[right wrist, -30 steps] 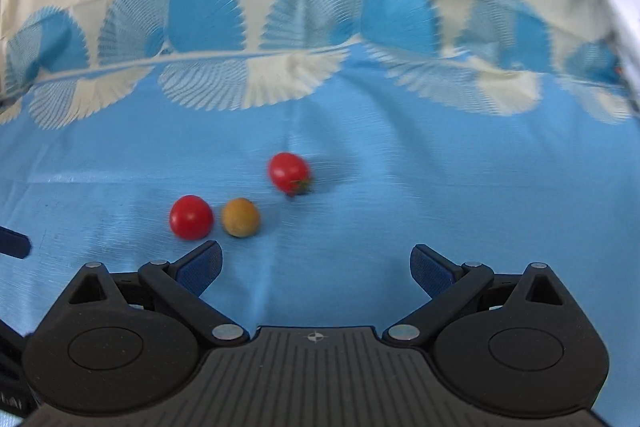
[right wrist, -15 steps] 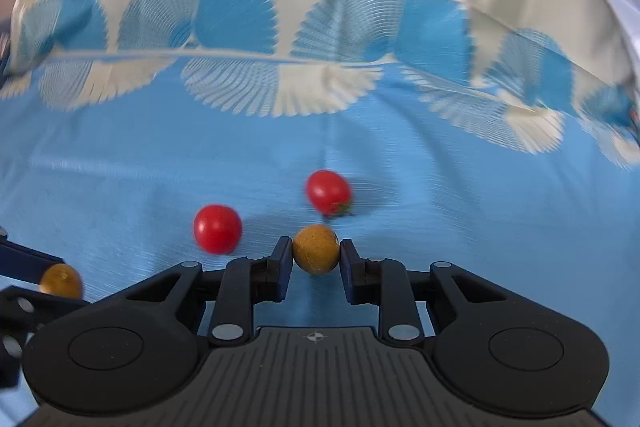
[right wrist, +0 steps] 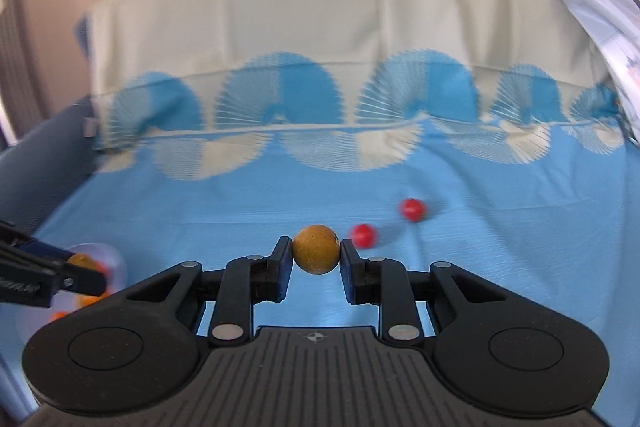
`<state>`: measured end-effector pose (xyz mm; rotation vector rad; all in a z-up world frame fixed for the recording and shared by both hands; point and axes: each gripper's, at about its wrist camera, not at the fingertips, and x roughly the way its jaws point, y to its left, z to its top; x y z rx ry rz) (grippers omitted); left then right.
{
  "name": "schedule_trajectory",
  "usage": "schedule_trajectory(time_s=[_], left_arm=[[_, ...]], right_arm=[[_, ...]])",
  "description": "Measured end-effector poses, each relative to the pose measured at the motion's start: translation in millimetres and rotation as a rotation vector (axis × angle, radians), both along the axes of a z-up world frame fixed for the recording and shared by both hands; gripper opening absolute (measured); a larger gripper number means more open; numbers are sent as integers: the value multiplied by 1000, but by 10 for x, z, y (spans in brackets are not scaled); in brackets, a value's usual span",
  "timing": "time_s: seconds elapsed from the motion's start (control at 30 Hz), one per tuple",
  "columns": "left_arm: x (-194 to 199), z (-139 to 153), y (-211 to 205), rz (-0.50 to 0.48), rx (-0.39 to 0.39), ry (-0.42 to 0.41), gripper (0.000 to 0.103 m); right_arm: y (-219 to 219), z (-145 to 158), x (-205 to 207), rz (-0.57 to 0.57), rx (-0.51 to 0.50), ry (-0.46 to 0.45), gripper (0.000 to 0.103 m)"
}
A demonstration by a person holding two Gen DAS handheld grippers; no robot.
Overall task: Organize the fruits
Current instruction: 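Carry both held yellow fruits toward the plate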
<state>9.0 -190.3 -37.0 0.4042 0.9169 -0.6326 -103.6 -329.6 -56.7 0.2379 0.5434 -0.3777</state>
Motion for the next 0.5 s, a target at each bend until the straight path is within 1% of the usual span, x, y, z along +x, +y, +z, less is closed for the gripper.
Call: schedule_trajectory(time_s=[0.13, 0.27, 0.5], left_arm=[[-127, 162, 493, 59, -5, -21, 29], [-232, 287, 975, 117, -29, -37, 29], [-366, 363, 1657, 209, -64, -32, 29]], right_arm=[[505, 203, -64, 88, 19, -10, 27], [998, 357, -125, 173, 41, -6, 27], [1720, 514, -224, 282, 45, 17, 27]])
